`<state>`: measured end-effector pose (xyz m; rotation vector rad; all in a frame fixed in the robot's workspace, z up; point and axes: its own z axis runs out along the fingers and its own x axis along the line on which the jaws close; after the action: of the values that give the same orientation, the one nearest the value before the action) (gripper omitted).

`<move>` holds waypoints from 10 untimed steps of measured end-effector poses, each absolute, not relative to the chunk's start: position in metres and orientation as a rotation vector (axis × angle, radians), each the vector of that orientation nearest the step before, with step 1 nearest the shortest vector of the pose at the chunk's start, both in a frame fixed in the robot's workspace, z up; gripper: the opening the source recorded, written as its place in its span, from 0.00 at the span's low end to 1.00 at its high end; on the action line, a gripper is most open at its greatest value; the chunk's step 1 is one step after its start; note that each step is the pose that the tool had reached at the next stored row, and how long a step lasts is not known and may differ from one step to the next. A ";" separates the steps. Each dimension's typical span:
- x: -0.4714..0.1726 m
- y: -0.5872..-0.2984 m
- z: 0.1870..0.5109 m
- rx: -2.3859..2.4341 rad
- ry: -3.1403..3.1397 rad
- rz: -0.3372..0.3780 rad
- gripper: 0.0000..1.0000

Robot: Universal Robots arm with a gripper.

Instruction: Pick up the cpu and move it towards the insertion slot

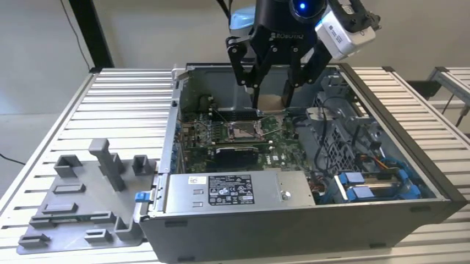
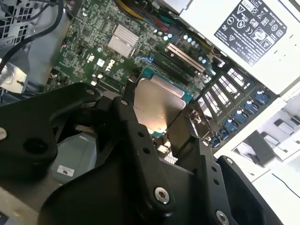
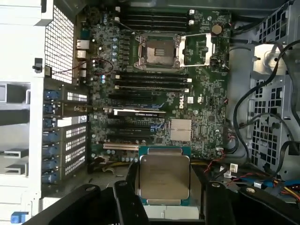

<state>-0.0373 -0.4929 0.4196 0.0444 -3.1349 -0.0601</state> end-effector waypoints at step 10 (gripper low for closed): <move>-0.038 -0.479 0.419 0.038 -3.135 -0.060 0.00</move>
<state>-0.0377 -0.4792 0.4194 0.0383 -3.1351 -0.0600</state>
